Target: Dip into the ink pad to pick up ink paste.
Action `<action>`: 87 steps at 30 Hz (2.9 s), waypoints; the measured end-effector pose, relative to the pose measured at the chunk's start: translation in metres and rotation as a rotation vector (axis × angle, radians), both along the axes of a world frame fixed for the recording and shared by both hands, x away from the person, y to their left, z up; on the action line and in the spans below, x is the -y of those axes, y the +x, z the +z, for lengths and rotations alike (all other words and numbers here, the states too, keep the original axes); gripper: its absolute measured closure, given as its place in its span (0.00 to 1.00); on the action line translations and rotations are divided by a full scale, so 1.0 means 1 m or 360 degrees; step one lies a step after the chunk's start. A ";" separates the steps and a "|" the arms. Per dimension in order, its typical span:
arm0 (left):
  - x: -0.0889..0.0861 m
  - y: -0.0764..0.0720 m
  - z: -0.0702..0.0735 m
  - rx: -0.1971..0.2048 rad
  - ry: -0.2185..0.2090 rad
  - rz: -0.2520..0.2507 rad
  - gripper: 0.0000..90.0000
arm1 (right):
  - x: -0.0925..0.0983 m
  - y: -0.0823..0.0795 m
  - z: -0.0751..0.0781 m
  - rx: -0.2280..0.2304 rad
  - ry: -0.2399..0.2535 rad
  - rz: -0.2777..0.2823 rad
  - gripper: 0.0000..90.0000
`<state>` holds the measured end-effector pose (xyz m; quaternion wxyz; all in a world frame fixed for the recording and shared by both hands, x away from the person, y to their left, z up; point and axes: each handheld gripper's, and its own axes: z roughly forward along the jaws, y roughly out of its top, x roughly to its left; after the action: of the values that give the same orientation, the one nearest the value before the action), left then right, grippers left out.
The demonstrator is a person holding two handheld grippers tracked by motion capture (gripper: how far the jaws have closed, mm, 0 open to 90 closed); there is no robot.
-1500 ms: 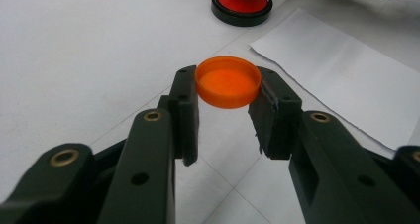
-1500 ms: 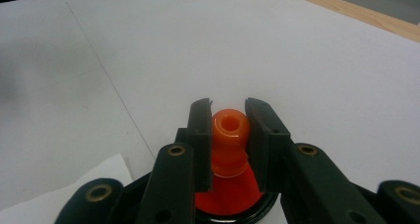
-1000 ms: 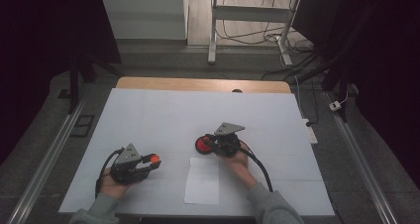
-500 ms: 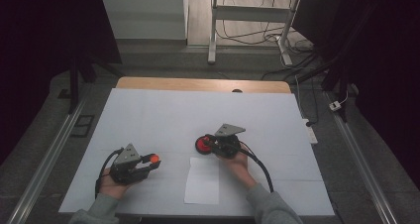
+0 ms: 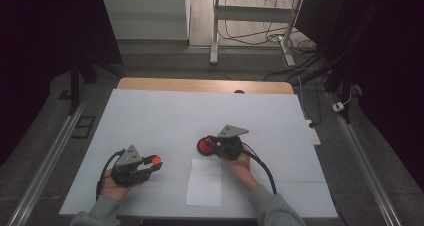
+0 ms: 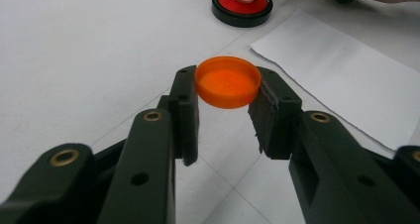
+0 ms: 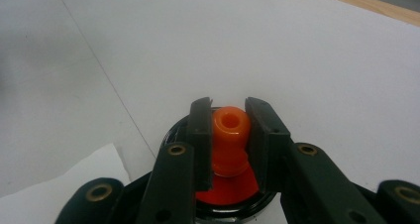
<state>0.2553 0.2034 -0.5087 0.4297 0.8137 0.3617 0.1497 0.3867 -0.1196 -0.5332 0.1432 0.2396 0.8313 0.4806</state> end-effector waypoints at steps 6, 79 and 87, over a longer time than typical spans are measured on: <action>-0.001 0.001 0.000 -0.0004 -0.0001 0.0002 0.72 | 0.000 0.000 0.000 0.0002 -0.0006 0.0000 0.81; -0.005 0.006 -0.002 0.0007 0.0001 0.0027 0.71 | 0.048 -0.032 0.048 -0.0041 0.0153 0.0027 0.80; -0.005 0.006 -0.002 0.0006 -0.0001 0.0030 0.71 | 0.046 -0.037 0.049 -0.0044 0.0147 0.0049 0.80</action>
<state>0.2613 0.2083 -0.5109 0.4291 0.8100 0.3685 0.1552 0.3498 -0.1660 -0.4842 0.1132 0.2397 0.8137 0.5173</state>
